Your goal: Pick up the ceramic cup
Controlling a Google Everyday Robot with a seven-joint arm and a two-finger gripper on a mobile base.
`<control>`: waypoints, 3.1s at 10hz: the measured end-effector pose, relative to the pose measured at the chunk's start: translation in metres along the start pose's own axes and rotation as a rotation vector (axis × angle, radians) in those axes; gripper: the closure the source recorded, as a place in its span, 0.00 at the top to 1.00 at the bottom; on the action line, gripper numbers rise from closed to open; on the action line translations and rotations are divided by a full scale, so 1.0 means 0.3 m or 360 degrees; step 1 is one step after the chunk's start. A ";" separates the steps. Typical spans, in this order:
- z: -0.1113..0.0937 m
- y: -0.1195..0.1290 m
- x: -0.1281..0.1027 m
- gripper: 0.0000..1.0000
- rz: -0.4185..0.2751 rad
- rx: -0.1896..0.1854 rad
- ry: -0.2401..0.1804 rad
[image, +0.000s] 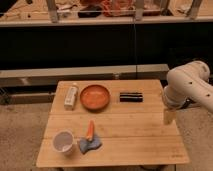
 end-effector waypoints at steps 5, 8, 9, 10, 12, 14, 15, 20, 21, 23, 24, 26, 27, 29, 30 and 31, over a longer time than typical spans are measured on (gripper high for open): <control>-0.038 0.004 -0.145 0.80 -0.0152 0.0025 0.0023; -0.077 0.018 -0.284 0.80 -0.0325 0.0053 0.0043; -0.090 0.026 -0.318 0.80 -0.0388 0.0062 0.0050; -0.095 0.030 -0.346 0.80 -0.0432 0.0067 0.0057; -0.103 0.042 -0.419 0.80 -0.0521 0.0073 0.0075; -0.110 0.060 -0.521 0.80 -0.0673 0.0084 0.0097; -0.111 0.068 -0.533 0.80 -0.0724 0.0080 0.0112; -0.117 0.101 -0.712 0.80 -0.0870 0.0081 0.0101; -0.118 0.110 -0.733 0.80 -0.0941 0.0077 0.0100; -0.121 0.120 -0.773 0.80 -0.0995 0.0077 0.0083; -0.122 0.122 -0.814 0.80 -0.1018 0.0082 0.0068; -0.129 0.131 -0.921 0.80 -0.1112 0.0092 0.0036; -0.130 0.136 -0.940 0.80 -0.1152 0.0091 0.0027; -0.131 0.144 -0.980 0.80 -0.1201 0.0088 0.0010; -0.130 0.145 -1.012 0.80 -0.1227 0.0093 -0.0003; -0.132 0.148 -1.058 0.80 -0.1262 0.0097 -0.0022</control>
